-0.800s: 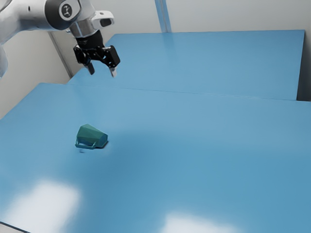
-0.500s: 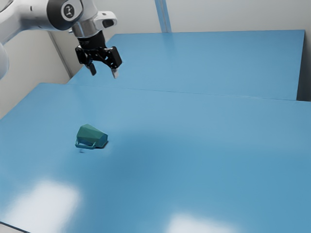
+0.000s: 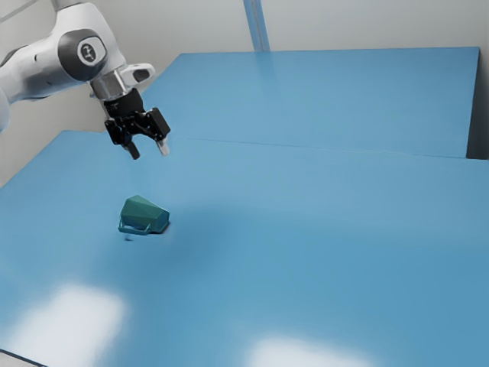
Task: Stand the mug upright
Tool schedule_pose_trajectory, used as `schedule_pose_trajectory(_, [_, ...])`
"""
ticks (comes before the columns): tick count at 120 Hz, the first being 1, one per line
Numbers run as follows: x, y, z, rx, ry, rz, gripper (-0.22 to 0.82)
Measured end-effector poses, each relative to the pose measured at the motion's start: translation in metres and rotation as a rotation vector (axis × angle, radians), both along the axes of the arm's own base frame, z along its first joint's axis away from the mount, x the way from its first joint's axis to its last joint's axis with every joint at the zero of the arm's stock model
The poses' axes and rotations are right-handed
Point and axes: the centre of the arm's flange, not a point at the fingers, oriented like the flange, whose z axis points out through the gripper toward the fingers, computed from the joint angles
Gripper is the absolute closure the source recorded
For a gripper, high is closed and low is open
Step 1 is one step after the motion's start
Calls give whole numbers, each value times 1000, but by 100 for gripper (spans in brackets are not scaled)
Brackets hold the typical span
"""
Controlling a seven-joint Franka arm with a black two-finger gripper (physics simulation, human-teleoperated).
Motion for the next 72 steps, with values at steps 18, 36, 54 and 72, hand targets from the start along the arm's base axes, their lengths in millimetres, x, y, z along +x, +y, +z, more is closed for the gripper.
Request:
schedule_pose_trajectory(18, [1, 37, -25, -89, -39, -51, 0])
schedule_pose_trajectory(36, [0, 96, -60, -172, -62, -54, 0])
schedule_pose_trajectory(54, [-1, 140, -99, -248, -79, -67, 0])
schedule_pose_trajectory(72, [-7, 174, -134, -305, -87, -78, 0])
